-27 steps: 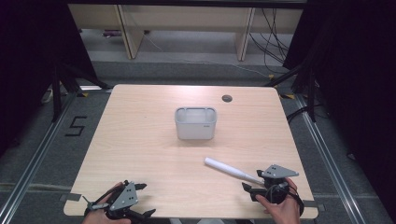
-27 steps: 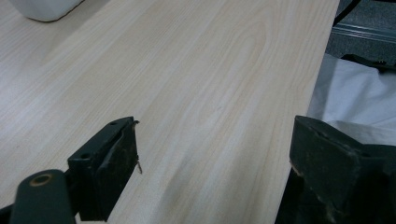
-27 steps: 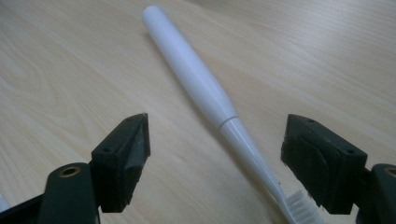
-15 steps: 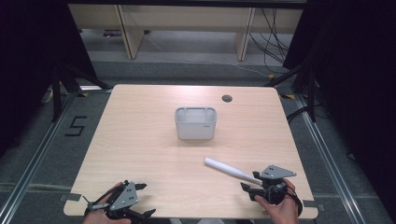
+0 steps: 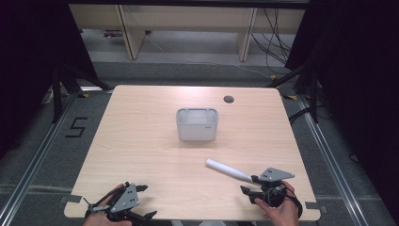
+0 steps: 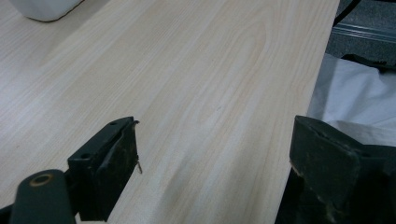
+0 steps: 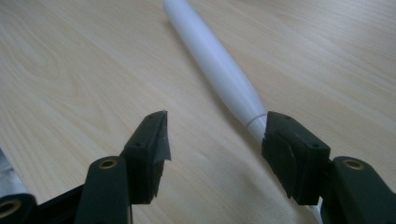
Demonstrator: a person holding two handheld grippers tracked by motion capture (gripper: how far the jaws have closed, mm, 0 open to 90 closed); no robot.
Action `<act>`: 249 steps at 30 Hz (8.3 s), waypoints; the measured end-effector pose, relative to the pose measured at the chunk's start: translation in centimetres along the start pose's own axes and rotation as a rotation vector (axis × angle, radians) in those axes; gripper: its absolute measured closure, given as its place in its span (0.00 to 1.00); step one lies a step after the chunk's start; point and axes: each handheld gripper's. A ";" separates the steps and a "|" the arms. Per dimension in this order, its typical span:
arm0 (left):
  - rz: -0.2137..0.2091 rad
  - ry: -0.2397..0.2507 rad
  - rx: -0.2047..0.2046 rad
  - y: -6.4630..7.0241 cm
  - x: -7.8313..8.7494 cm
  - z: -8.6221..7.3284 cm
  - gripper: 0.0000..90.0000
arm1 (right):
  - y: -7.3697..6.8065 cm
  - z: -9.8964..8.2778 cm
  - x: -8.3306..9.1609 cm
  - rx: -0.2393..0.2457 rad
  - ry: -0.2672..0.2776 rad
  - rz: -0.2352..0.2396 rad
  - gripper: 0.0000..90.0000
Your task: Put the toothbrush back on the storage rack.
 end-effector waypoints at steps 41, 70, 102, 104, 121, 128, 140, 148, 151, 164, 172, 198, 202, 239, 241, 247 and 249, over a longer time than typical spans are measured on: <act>-0.014 0.002 0.003 0.0 -0.1 0.0 0.16 | 1.2 0.0 -1.6 0.038 -0.101 -0.082 0.96; -0.015 -0.002 -0.003 0.0 -0.1 0.1 0.16 | 3.7 1.8 -3.3 0.046 -0.097 -0.186 0.96; -0.013 0.002 0.001 0.0 0.0 0.1 0.16 | 3.9 5.9 -7.9 0.144 -0.120 -0.228 0.96; -0.008 0.010 0.011 0.1 -0.1 0.0 0.16 | 3.7 6.1 -8.2 0.138 -0.123 -0.225 0.96; -0.002 0.021 0.001 0.1 -0.1 0.1 0.16 | 3.3 7.6 -9.8 0.164 -0.134 -0.227 0.94; -0.006 0.004 -0.016 -0.1 0.0 0.1 0.16 | 2.9 8.1 -10.5 0.167 -0.133 -0.218 0.94; -0.013 0.009 0.000 0.0 0.1 0.1 0.16 | 2.4 9.1 -11.9 0.175 -0.134 -0.209 0.93; -0.014 0.013 0.002 0.0 0.1 0.1 0.16 | 2.5 9.5 -11.8 0.142 -0.143 -0.223 0.83; -0.013 0.014 0.001 0.0 0.1 0.1 0.16 | 2.6 9.7 -11.3 0.084 -0.139 -0.223 0.73; -0.009 -0.001 -0.006 -0.1 0.2 0.1 0.16 | 1.9 11.4 -9.6 -0.128 -0.160 -0.072 0.39; -0.001 0.008 -0.001 0.0 0.1 0.1 0.16 | 0.8 12.0 -10.9 -0.092 -0.219 -0.035 0.38; -0.006 0.010 -0.001 -0.1 0.1 0.1 0.16 | 1.5 11.9 -12.5 -0.101 -0.340 -0.012 0.53; -0.008 0.023 0.000 0.0 0.0 0.0 0.16 | 2.0 11.9 -12.0 -0.086 -0.338 -0.022 0.56; -0.017 0.011 0.003 -0.1 0.0 0.0 0.16 | 4.0 13.3 -12.4 -0.053 -0.613 -0.075 0.69; -0.017 -0.001 -0.009 -0.2 0.1 0.0 0.16 | 4.2 13.4 -12.4 -0.050 -0.636 -0.086 0.70; -0.017 -0.004 -0.007 -0.2 0.1 0.1 0.16 | 4.8 13.3 -12.3 -0.054 -0.641 -0.080 0.72; -0.019 -0.002 -0.007 -0.2 0.1 0.1 0.16 | 5.1 13.3 -12.2 -0.051 -0.658 -0.075 0.73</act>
Point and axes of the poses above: each handheld gripper's, and its own axes: x roughly backward along the jaws, z roughly out of its top, y roughly to its right, and after that the axes turned 3 degrees about x, right-handed
